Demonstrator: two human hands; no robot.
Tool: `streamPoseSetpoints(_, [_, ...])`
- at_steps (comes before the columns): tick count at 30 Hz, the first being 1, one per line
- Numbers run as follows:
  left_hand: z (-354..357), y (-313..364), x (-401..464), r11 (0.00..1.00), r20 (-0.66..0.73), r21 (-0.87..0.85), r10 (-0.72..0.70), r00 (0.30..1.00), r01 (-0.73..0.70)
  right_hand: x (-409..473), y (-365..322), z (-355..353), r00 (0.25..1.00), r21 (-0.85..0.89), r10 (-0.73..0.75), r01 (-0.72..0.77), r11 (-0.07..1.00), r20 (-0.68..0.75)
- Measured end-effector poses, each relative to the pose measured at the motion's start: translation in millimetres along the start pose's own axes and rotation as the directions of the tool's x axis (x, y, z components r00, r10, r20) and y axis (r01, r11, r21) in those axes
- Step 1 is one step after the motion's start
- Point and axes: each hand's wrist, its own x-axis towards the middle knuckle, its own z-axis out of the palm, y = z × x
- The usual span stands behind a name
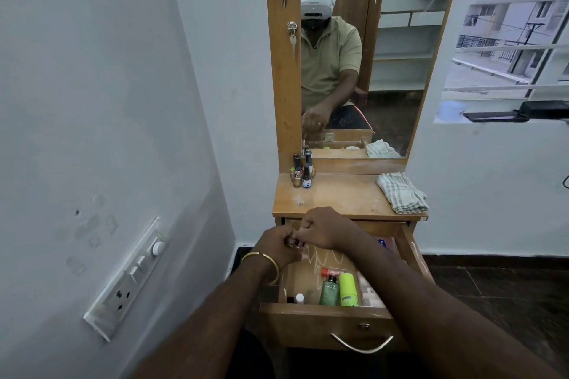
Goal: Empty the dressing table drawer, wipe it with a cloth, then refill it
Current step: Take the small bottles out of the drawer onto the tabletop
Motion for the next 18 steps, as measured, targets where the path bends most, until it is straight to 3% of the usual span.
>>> streamPoseSetpoints(5, [-4.2,-4.5,-3.2,0.999,-0.040,-0.018,-0.037,0.999,0.036,-8.8,8.8,6.2,0.997,0.020,0.022,-0.023,1.000,0.070])
streamPoseSetpoints(9, [-5.8,-9.1,-4.9,0.995,-0.085,-0.087,-0.058,0.995,0.051,-18.8,27.6,34.5,0.955,-0.111,0.051,-0.019,0.994,0.294])
streamPoseSetpoints(12, [-6.0,-7.7,-5.0,0.992,-0.098,-0.116,-0.063,0.993,0.051,-22.1,29.2,53.6,0.900,-0.094,0.015,0.029,0.995,0.436])
streamPoseSetpoints(18, [-6.0,-5.2,-4.1,0.989,-0.089,-0.130,-0.076,0.993,0.064,-22.8,29.2,70.3,0.913,0.022,-0.063,0.059,0.998,0.404])
